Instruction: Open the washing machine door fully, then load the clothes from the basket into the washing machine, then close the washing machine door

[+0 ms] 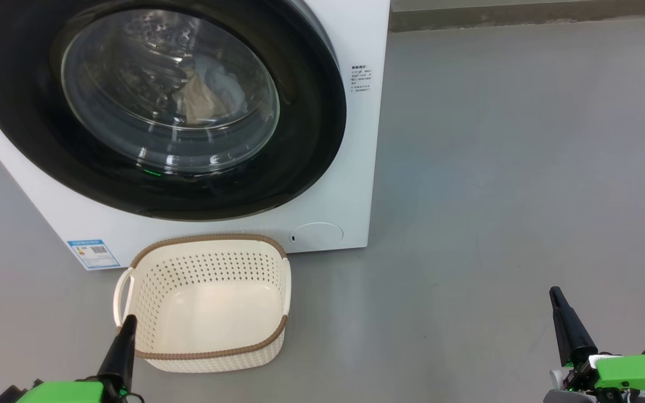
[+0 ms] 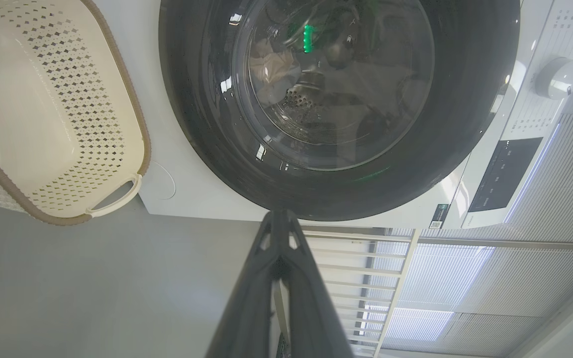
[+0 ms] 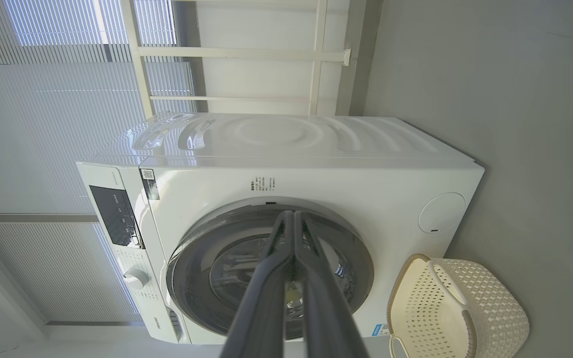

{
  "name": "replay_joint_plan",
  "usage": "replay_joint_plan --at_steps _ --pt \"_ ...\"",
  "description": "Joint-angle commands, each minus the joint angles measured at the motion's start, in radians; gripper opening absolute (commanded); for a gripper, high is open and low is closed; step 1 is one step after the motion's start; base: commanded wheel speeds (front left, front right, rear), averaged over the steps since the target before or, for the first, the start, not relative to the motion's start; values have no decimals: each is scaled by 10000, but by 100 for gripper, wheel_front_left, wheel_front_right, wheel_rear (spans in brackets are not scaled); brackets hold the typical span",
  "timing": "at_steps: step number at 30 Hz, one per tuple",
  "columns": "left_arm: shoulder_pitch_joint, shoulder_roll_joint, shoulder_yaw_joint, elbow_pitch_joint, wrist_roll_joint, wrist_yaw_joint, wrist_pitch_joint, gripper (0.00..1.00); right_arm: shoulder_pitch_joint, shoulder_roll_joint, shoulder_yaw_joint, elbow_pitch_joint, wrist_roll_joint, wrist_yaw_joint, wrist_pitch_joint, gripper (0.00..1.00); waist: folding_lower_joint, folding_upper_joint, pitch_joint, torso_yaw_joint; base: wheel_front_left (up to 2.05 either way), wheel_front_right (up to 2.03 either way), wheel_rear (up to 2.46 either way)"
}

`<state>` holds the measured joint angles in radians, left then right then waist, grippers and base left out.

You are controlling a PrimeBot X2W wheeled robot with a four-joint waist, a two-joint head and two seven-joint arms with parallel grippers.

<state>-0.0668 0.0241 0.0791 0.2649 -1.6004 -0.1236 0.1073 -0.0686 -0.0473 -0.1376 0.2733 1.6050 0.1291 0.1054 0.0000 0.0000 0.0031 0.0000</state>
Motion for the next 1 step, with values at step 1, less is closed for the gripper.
replay_joint_plan --at_steps 1 --pt "-412 261 344 -198 -84 -71 57 0 -393 -39 240 -286 37 16 77 0 0 0 0 0 0 0 0"
